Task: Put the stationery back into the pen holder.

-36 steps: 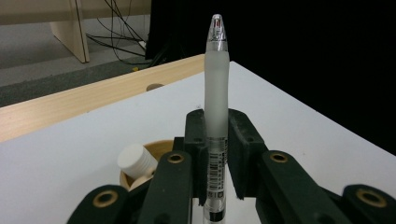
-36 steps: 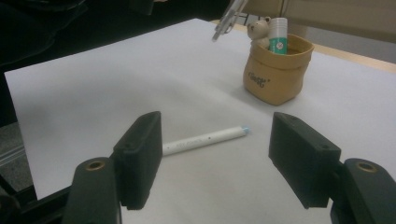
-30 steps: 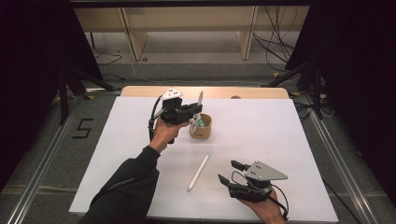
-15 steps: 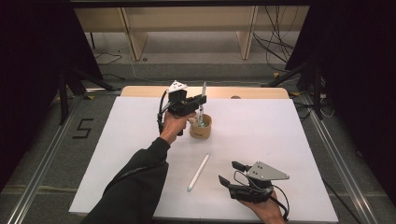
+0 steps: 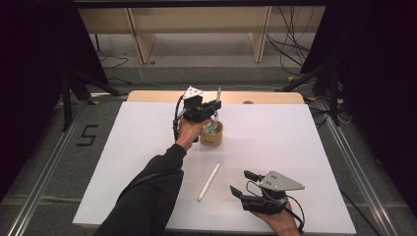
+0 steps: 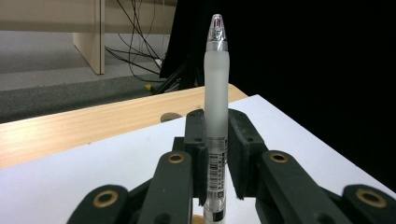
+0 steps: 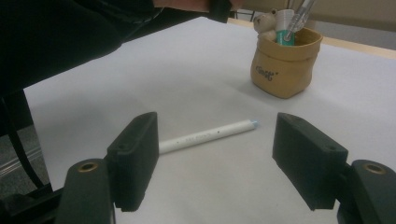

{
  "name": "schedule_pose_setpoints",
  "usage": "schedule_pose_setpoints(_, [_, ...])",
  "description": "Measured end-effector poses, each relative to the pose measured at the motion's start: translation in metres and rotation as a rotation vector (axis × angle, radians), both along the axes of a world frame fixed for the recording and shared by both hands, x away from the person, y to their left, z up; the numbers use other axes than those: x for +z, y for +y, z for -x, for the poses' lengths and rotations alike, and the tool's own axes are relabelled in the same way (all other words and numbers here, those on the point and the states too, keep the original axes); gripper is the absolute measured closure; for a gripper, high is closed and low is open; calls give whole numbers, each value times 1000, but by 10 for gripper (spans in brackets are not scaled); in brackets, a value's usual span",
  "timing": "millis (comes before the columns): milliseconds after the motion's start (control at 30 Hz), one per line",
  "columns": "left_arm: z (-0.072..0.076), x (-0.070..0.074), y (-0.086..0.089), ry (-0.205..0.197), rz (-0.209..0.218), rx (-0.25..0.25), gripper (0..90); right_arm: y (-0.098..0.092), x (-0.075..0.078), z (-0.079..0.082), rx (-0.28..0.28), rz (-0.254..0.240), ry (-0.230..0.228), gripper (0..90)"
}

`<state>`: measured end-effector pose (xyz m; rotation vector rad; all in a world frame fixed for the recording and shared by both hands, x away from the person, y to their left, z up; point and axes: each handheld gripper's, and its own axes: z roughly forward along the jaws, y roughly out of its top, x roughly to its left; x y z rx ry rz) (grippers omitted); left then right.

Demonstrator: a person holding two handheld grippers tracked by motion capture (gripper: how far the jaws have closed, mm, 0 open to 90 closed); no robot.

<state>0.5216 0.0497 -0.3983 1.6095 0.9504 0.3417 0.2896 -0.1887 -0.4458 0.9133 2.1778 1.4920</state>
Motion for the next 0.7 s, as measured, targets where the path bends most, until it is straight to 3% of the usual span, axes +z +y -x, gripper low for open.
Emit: schedule_pose_setpoints(700, [-4,-18,-11,11,-26,53,788,1,-2,1,14,16,-3,332])
